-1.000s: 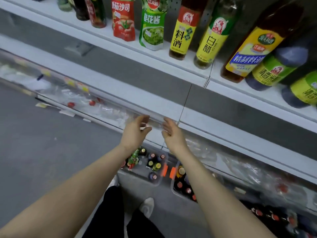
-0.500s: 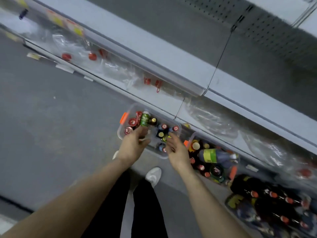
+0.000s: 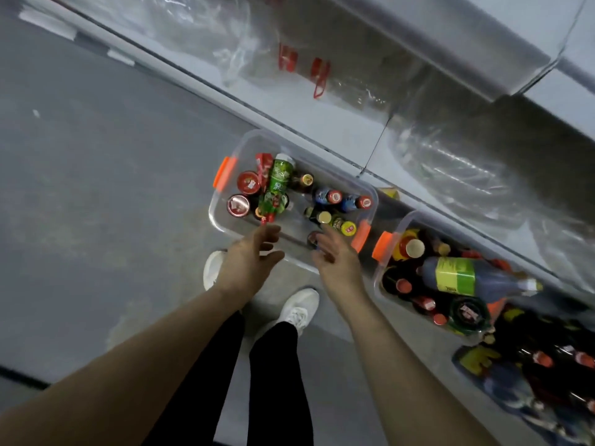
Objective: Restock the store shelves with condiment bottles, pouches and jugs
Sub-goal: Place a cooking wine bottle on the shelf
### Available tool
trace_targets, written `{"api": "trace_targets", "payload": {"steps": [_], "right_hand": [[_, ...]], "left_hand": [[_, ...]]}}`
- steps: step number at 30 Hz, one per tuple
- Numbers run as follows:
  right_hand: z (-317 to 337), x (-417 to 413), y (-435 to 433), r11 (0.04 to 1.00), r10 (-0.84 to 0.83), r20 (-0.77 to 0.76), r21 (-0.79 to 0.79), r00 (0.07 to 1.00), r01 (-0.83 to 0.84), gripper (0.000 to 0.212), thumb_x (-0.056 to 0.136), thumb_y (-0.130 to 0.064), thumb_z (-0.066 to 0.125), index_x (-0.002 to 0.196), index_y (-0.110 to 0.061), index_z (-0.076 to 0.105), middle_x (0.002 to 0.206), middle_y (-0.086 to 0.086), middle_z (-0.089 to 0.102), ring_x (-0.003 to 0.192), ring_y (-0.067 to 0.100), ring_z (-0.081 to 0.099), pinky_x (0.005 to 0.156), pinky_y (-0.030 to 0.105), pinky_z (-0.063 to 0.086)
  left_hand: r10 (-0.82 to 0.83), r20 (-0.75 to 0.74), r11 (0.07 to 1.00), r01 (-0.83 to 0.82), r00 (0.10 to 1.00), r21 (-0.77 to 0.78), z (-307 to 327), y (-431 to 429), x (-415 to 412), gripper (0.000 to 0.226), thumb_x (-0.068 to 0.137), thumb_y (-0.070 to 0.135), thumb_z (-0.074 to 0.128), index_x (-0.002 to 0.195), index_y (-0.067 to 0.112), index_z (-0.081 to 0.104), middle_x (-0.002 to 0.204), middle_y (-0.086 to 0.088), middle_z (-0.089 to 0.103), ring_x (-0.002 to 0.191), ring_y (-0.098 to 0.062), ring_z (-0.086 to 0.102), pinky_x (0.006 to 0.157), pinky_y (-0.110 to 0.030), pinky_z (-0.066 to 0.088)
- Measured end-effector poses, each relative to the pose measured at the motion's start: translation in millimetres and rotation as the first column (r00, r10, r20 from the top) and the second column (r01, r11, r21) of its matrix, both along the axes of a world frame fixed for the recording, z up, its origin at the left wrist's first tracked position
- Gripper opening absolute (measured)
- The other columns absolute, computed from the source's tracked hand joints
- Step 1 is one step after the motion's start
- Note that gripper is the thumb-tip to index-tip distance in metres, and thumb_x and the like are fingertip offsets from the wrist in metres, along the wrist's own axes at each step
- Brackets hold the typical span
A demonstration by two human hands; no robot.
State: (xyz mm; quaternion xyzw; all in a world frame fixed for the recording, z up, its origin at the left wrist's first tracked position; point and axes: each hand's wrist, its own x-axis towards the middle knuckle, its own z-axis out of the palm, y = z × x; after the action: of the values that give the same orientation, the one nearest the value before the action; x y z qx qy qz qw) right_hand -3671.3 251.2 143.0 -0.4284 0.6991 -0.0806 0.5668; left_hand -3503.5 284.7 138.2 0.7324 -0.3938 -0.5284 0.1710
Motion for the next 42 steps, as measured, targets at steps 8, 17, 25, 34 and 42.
{"api": "trace_targets", "payload": {"steps": [8, 17, 25, 34, 42], "right_hand": [[-105, 19, -46, 0.997, -0.073, -0.018, -0.038, 0.997, 0.072, 0.062, 0.098, 0.002, 0.057, 0.154, -0.016, 0.037, 0.153, 0.004, 0.047, 0.137, 0.016, 0.048, 0.103, 0.022, 0.041], [-184, 40, -93, 0.968, 0.034, -0.143, -0.242, 0.989, -0.069, 0.047, 0.097, -0.007, 0.061, 0.142, -0.016, 0.05, 0.135, 0.006, 0.059, 0.124, 0.018, 0.056, 0.106, 0.037, 0.047], [-196, 42, -93, 0.908, 0.082, -0.271, -0.377, 0.959, -0.184, 0.033, 0.095, -0.021, 0.068, 0.124, -0.006, 0.063, 0.116, 0.009, 0.067, 0.099, 0.006, 0.047, 0.08, 0.011, 0.028], [-99, 17, -88, 0.904, 0.05, -0.21, -0.406, 0.976, -0.134, 0.025, 0.094, -0.03, 0.069, 0.106, -0.009, 0.062, 0.092, -0.004, 0.065, 0.087, 0.007, 0.055, 0.075, 0.006, 0.036], [35, 17, -89, 0.878, -0.002, -0.141, -0.473, 0.99, -0.066, 0.017, 0.098, -0.037, 0.062, 0.096, -0.024, 0.051, 0.08, -0.017, 0.058, 0.082, -0.014, 0.054, 0.067, 0.006, 0.037]], "left_hand": [[-0.059, -0.019, 0.998, 0.059, 0.998, 0.032, -105, -30, -1, 0.048, 0.092, 0.017, 0.069, 0.137, 0.016, 0.053, 0.12, -0.001, 0.066, 0.108, -0.016, 0.063, 0.098, -0.039, 0.052], [-0.087, 0.041, 0.996, 0.087, 0.995, -0.004, -187, -62, 4, 0.049, 0.094, 0.016, 0.065, 0.141, 0.015, 0.052, 0.128, -0.004, 0.066, 0.114, -0.018, 0.062, 0.099, -0.026, 0.047], [-0.093, 0.054, 0.996, 0.093, 0.994, 0.001, -198, -61, 9, 0.047, 0.092, 0.018, 0.067, 0.137, 0.017, 0.055, 0.126, -0.005, 0.067, 0.113, -0.021, 0.063, 0.1, -0.034, 0.05], [-0.121, -0.01, 0.992, 0.121, 0.993, 0.039, -138, -55, 9, 0.067, 0.087, 0.011, 0.073, 0.147, 0.016, 0.044, 0.137, -0.009, 0.059, 0.121, -0.025, 0.06, 0.104, -0.039, 0.048], [-0.147, -0.048, 0.986, 0.143, 0.988, -0.086, -23, -61, -7, 0.079, 0.08, 0.017, 0.08, 0.148, 0.015, 0.04, 0.144, -0.006, 0.051, 0.13, -0.021, 0.048, 0.104, -0.028, 0.039]]}}
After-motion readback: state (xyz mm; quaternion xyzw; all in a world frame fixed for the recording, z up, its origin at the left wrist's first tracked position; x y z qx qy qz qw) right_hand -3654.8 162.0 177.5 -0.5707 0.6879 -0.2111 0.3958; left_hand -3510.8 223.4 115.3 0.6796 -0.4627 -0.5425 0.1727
